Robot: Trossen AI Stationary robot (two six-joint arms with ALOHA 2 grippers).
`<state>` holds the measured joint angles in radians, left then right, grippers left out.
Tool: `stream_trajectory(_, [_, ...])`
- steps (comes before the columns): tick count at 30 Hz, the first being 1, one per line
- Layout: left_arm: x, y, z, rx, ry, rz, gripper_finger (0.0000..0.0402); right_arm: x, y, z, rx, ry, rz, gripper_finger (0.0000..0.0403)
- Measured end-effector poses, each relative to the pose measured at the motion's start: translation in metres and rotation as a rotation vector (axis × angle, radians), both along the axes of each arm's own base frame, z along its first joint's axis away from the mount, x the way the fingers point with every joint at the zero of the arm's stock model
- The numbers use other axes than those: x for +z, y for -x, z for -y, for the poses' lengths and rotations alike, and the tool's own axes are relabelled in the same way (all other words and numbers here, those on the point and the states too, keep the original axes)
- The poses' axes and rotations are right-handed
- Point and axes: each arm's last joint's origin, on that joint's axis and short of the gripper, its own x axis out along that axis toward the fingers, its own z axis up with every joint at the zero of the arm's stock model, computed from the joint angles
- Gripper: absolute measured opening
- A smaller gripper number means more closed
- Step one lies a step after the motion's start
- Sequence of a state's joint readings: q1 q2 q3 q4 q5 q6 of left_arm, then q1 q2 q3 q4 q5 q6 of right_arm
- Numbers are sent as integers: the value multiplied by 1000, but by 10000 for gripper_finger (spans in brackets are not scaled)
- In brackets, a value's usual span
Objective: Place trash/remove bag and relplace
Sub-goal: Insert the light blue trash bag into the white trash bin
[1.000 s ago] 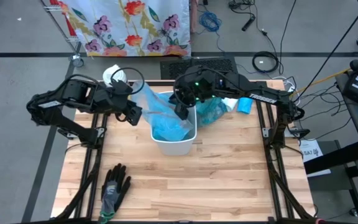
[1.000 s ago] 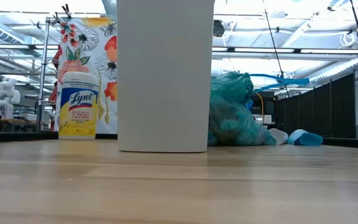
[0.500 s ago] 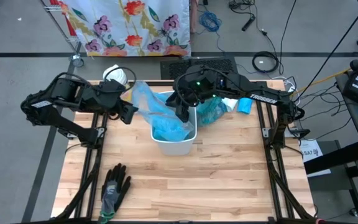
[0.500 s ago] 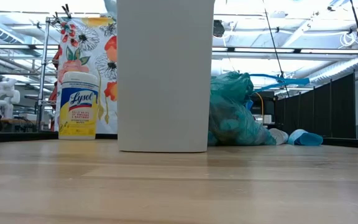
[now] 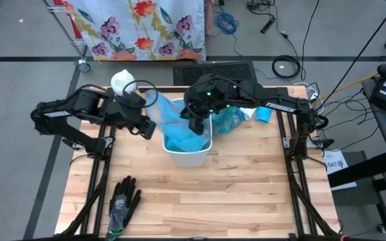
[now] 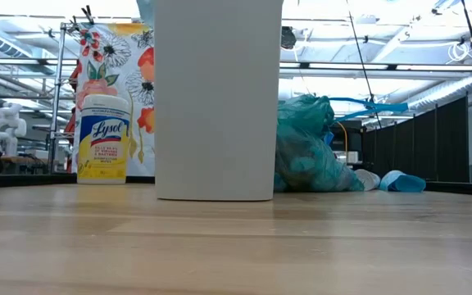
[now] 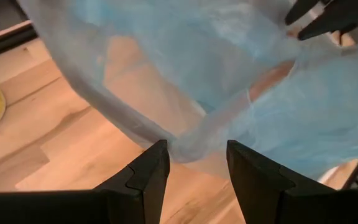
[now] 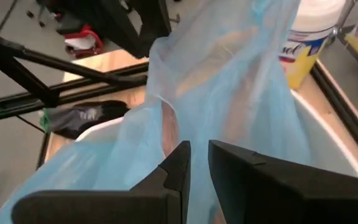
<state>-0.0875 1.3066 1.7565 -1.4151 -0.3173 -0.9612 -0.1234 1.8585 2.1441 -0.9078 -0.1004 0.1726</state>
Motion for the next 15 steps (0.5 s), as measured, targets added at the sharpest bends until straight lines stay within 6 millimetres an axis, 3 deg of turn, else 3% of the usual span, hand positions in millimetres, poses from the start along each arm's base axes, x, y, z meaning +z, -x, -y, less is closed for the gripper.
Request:
stream_trajectory(5, [-1, -7, 1, -29, -18, 6, 163, -16, -13, -1, 74, -62, -39, 47])
stream_trajectory(8, [0, -9, 1, -59, -38, 16, 146, -22, -14, -2, 45, -31, -89, 15])
stream_trajectory(15, [4, -14, 1, -152, -113, 55, 14, 5, 8, -1, -1, -3, -12, 1])
